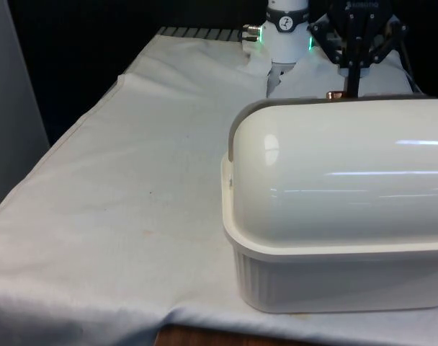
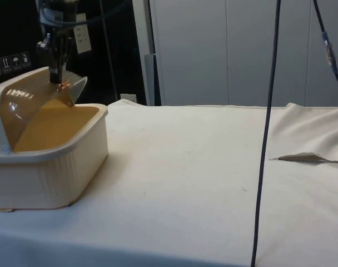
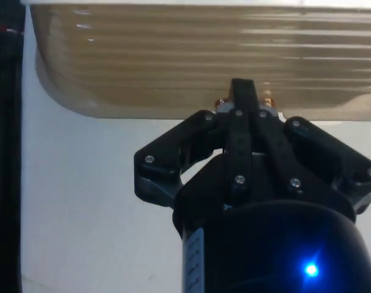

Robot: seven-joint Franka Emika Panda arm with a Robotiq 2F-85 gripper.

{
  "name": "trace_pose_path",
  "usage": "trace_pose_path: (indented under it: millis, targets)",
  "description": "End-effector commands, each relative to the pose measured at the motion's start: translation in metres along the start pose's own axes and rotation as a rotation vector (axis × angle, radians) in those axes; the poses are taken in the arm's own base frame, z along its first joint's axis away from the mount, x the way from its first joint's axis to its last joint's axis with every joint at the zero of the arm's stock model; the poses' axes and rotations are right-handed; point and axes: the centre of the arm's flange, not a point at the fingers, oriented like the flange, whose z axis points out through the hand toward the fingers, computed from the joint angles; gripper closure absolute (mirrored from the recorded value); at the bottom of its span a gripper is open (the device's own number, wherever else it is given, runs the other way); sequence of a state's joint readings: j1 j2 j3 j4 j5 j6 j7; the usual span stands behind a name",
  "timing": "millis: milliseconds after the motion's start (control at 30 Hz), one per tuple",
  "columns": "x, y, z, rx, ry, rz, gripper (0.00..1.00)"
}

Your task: Open the lid, then close it.

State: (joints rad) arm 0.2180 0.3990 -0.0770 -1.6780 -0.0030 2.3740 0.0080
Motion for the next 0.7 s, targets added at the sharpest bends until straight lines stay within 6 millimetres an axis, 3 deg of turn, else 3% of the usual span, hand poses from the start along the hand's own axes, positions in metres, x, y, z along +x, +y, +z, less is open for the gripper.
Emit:
trace_pose_path:
  millis: [0, 667]
  targets:
    - [-0.002, 0.0, 0.0, -0.001, -0.015, -0.001, 1.0]
    - [-0.017, -0.002, 0.01, 0.006, -0.168, -0.007, 1.0]
